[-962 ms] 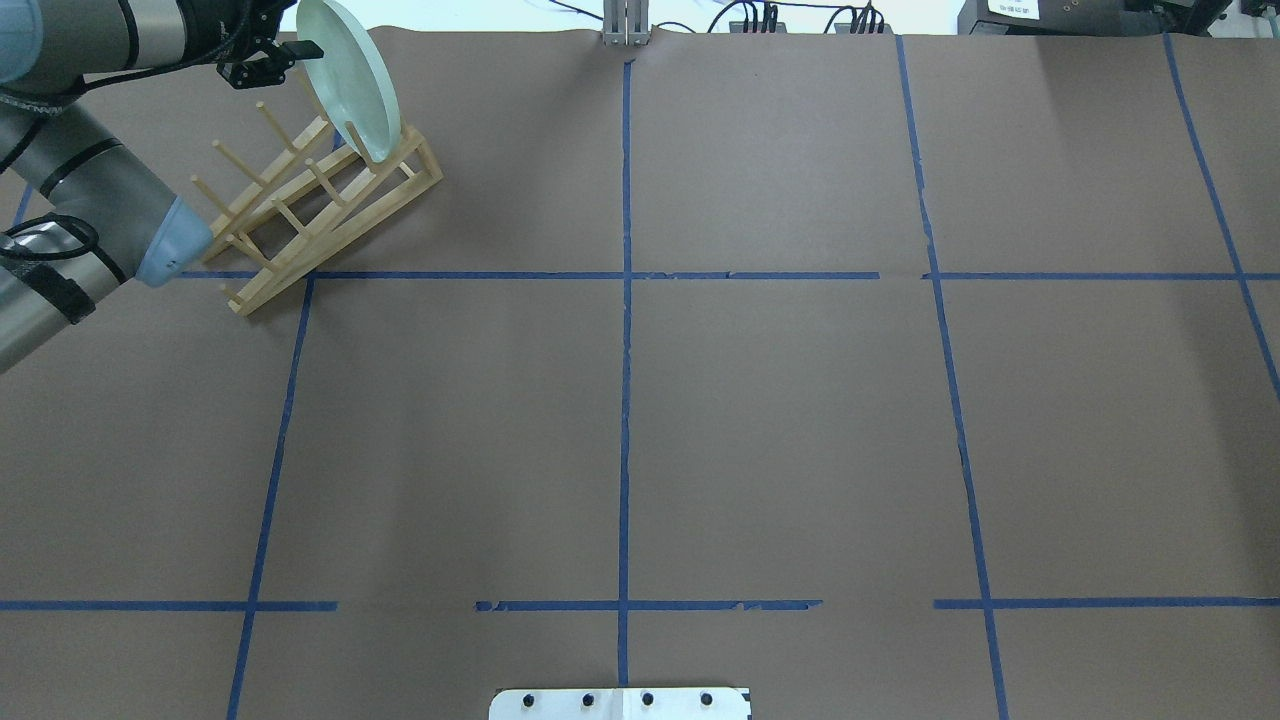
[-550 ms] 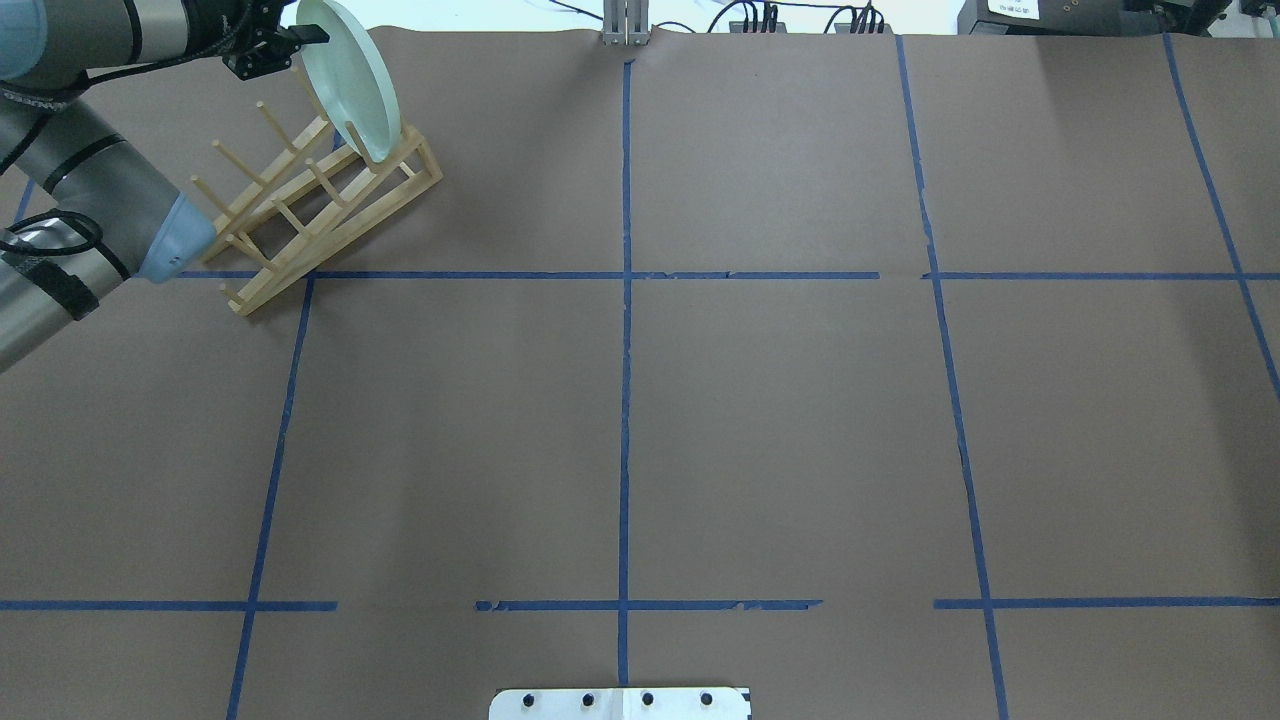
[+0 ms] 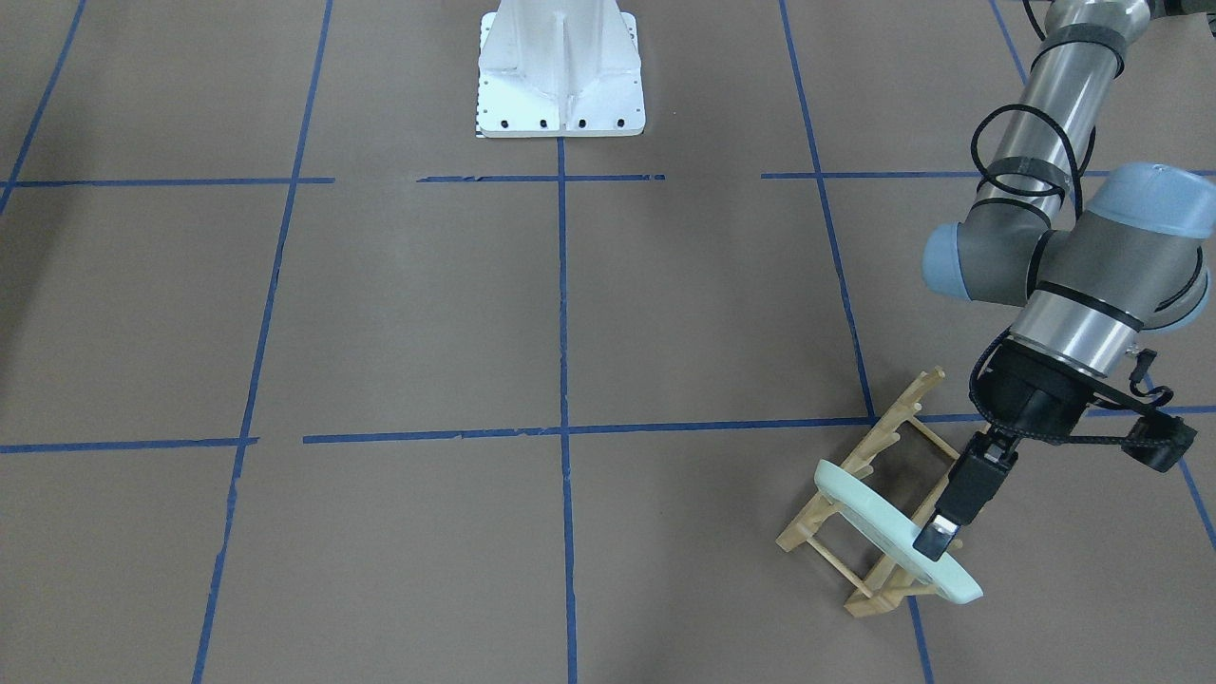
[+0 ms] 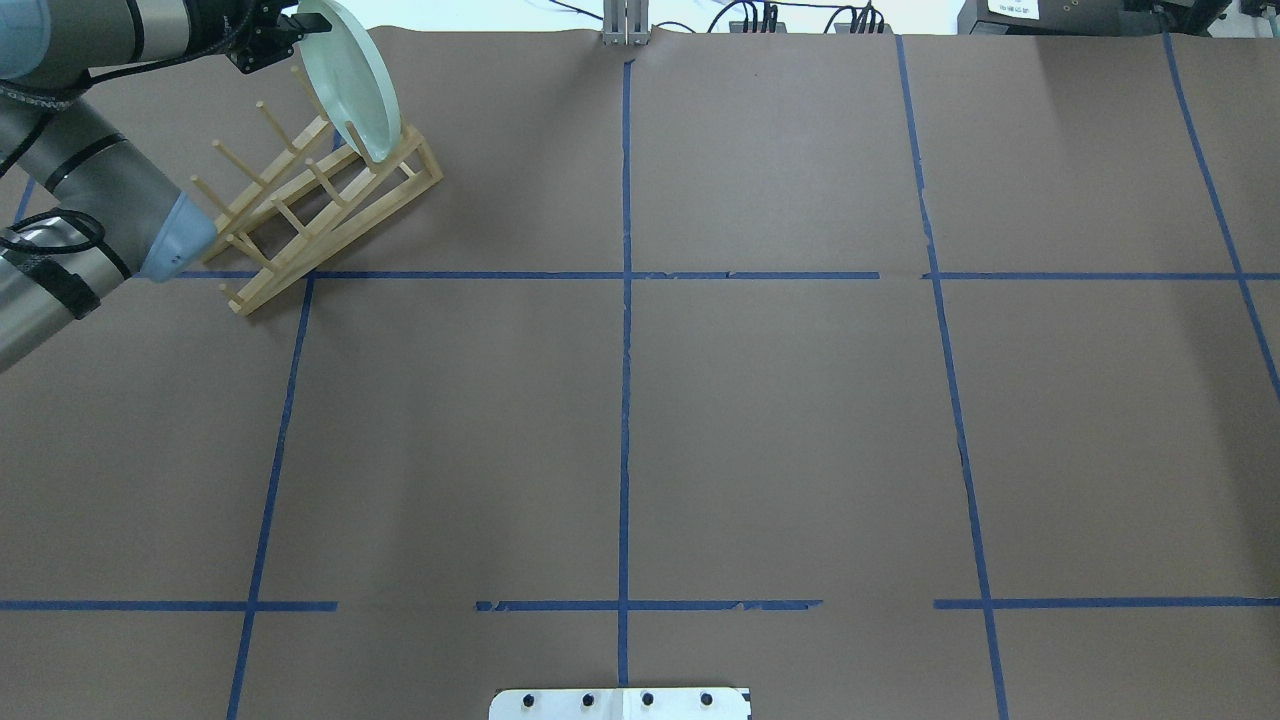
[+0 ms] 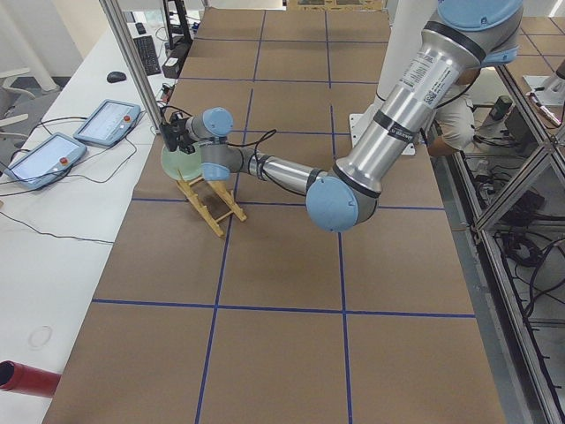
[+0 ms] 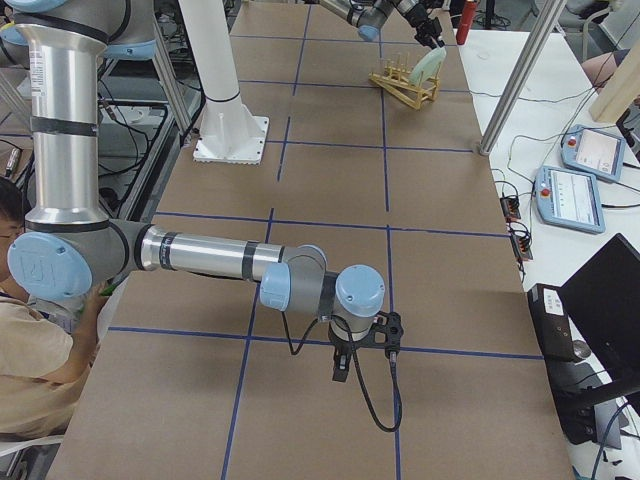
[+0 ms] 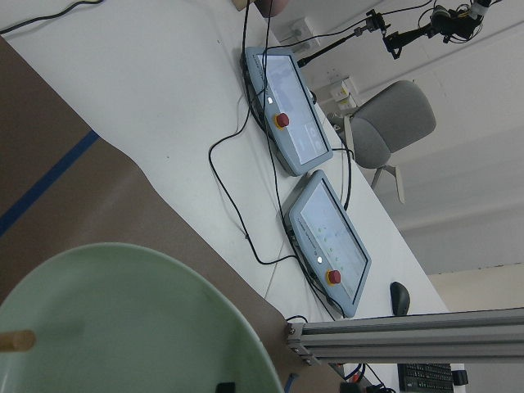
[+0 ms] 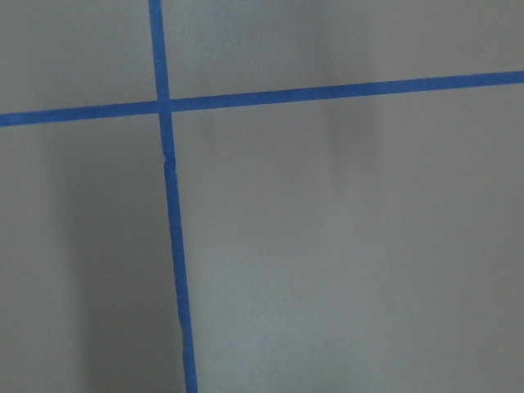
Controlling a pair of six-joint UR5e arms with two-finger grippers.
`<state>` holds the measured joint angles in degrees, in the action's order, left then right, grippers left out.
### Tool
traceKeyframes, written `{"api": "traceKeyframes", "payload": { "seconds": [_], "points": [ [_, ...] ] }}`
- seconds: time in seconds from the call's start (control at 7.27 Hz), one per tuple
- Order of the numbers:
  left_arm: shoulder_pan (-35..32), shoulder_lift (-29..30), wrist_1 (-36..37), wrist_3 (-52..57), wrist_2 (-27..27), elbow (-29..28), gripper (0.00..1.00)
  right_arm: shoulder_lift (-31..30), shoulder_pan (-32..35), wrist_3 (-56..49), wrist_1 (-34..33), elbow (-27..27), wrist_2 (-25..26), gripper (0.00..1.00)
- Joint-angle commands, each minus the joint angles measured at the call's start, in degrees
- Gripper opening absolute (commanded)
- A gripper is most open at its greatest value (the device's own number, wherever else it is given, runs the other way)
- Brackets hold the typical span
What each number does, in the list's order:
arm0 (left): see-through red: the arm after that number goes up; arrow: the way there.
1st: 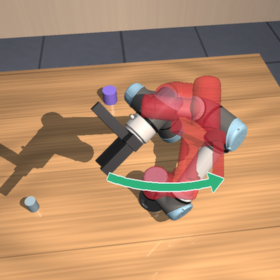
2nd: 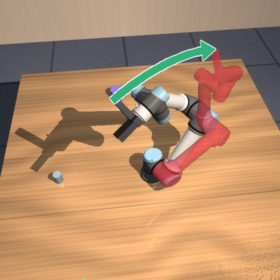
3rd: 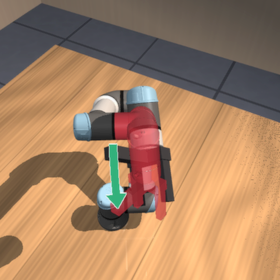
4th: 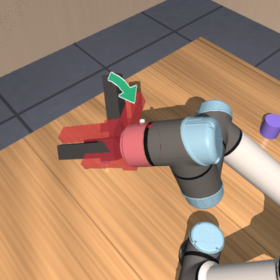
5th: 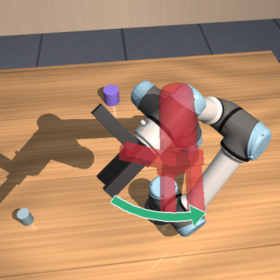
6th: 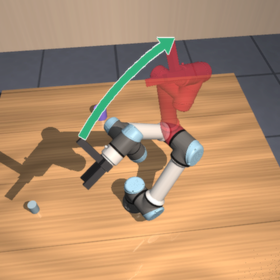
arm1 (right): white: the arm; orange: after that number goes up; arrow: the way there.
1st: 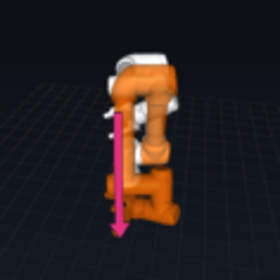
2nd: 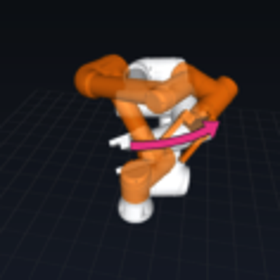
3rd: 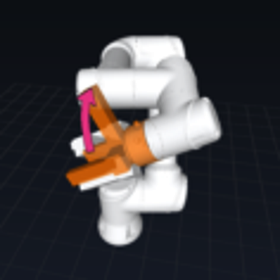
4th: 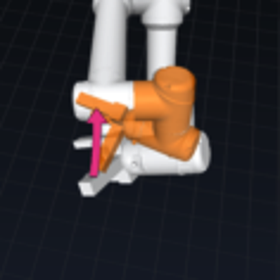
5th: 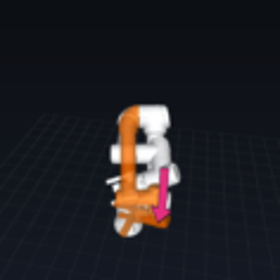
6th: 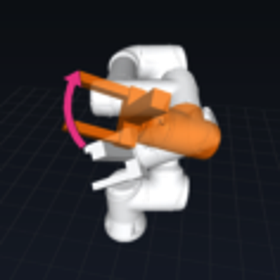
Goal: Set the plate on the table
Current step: 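Reach the left gripper to the top rim of the pale green plate, then close the left gripper on the plate rim and lift it from the rack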
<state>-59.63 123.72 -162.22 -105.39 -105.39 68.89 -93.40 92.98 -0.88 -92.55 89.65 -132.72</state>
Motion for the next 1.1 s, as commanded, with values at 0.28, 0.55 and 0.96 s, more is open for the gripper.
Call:
{"api": "traceKeyframes", "payload": {
  "seconds": [0.28,0.55,0.96],
  "points": [
    [0.1,0.6,0.2,0.5,0.0,-0.2,0.32,0.0,0.0,0.0,0.0,0.0,0.0,1.00],
    [0.1,0.7,0.2,0.5,0.0,-0.2,0.08,0.0,0.0,0.0,0.0,0.0,0.0,1.00],
    [-0.4,0.7,0.4,0.3,0.0,1.9,0.00,0.0,0.0,0.0,0.0,0.0,0.0,1.00]
  ]
}}
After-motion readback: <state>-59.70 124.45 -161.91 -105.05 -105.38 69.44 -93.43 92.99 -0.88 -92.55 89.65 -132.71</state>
